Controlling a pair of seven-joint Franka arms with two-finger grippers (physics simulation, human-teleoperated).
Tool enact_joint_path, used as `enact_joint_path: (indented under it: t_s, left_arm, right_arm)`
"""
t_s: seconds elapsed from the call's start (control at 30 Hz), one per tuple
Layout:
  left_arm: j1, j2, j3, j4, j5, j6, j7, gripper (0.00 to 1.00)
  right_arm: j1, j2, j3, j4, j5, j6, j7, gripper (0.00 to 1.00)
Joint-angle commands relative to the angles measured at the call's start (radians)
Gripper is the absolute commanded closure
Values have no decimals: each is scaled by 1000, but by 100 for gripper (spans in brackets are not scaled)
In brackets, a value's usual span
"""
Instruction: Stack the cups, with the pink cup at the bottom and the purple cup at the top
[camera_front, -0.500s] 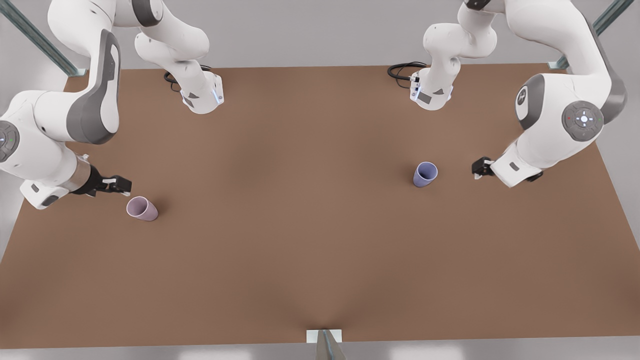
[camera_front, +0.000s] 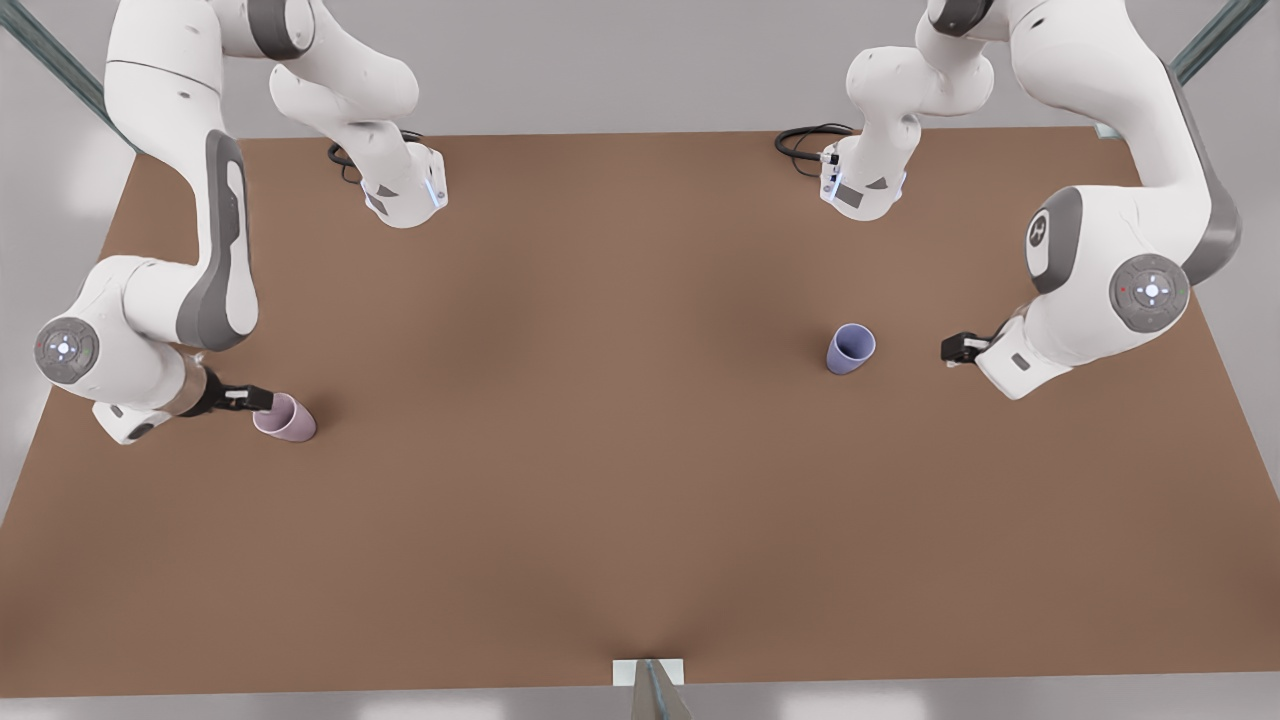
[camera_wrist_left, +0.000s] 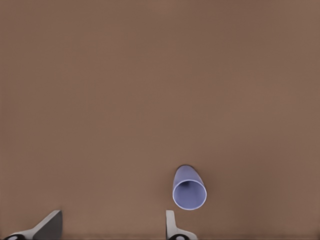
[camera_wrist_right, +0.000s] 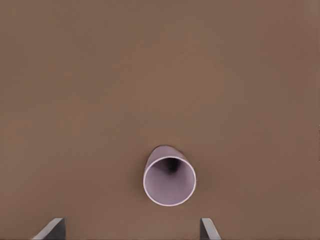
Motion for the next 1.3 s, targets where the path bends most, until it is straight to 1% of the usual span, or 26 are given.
enact_joint_path:
  t_s: [0.0,0.07,0.23,0.67,0.73,0.8,1.0,1.27]
  left_arm:
    - [1,-7,1,4,2,-8,-18,0]
    - [1,-1,1,4,5,-7,-25,0]
    - [1,-2,1,4,5,-8,-26,0]
    - [1,-7,3,4,7,-18,-20,0]
    - [2,-7,4,4,7,-18,-18,0]
    - [2,-7,4,2,8,-19,-17,0]
    - [16,15,4,4,5,4,-15,0]
    - [16,10,-1,2,5,-1,-15,0]
  right_arm:
    - [-28,2,0,-36,2,190,-156,0]
    - [-42,8,0,-50,9,196,-160,0]
    - [-79,10,-1,-219,10,382,-197,0]
    - [-125,116,0,-231,32,385,-214,0]
    - [-125,119,0,-251,45,391,-214,0]
    - [-125,116,0,-317,56,478,-214,0]
    - [-131,110,0,-322,56,478,-231,0]
    - [-142,123,0,-317,58,481,-231,0]
